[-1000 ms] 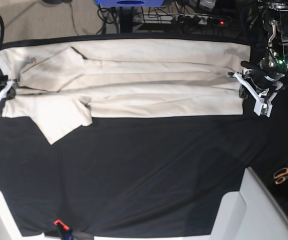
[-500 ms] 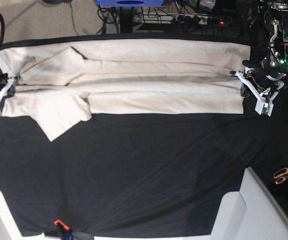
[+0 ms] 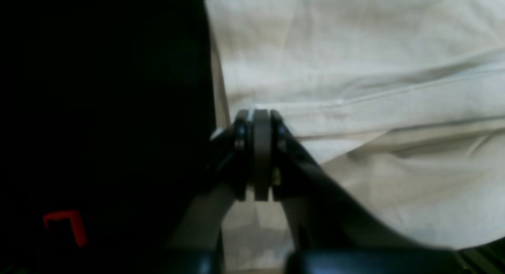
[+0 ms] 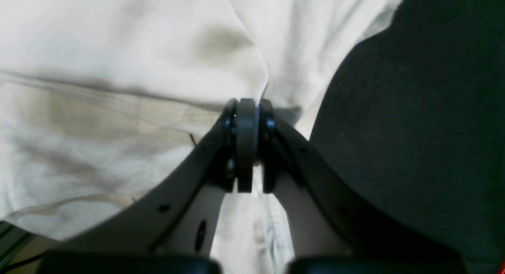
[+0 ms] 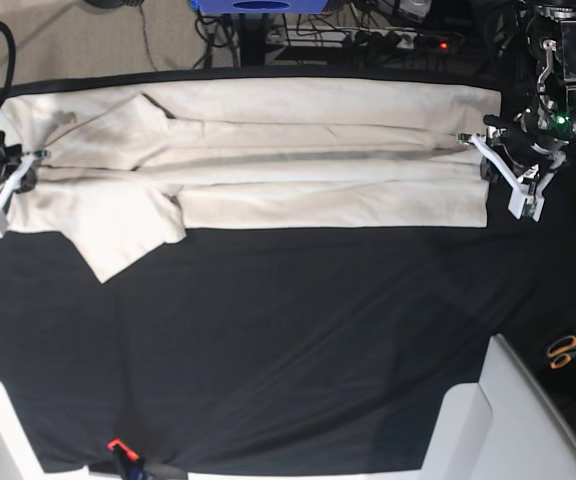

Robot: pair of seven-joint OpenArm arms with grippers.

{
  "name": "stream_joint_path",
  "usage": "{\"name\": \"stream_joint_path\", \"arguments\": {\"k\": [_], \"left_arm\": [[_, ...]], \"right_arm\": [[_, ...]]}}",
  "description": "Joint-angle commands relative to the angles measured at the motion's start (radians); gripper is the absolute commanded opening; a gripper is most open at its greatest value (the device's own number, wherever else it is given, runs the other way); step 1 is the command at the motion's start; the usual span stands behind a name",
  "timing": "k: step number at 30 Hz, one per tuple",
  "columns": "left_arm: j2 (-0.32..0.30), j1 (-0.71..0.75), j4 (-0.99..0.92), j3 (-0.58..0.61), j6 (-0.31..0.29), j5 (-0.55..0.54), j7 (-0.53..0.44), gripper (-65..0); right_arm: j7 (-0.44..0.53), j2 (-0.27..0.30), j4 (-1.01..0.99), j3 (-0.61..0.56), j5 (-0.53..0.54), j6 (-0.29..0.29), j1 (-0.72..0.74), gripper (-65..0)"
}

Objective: Fold the T-shirt properly
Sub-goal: 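Lift the shirt edge with both grippers and fold it over the body, then open both grippers, release the folded shirt, and raise them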

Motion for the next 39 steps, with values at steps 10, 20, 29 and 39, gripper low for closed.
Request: {"name": "stream_joint_path", "arguments": {"k": [10, 20, 29, 39], "left_arm": [[-0.013, -0.009, 0.002, -0.002, 0.003, -0.003, -0.016, -65.0], [-0.012, -0.013, -0.035, -0.002, 0.003, -0.003, -0.019, -65.0], [0.01, -0.01, -0.033, -0.002, 0.003, -0.003, -0.019, -65.0], [0.015, -0.006, -0.033, -0.002, 0.003, -0.003, -0.019, -65.0]], "right_arm": [[0.011, 0.023, 0.009, 0.013, 0.006, 0.0, 0.013, -64.2], [0.011, 0.005, 0.012, 0.022, 0.006, -0.01, 0.016, -44.4], [0.01, -0.049, 0.091, 0.223, 0.003, -0.06, -0.027, -23.7], [-0.079, -0.052, 0.311, 0.133, 0.004, -0.04, 0.074, -23.7]]}}
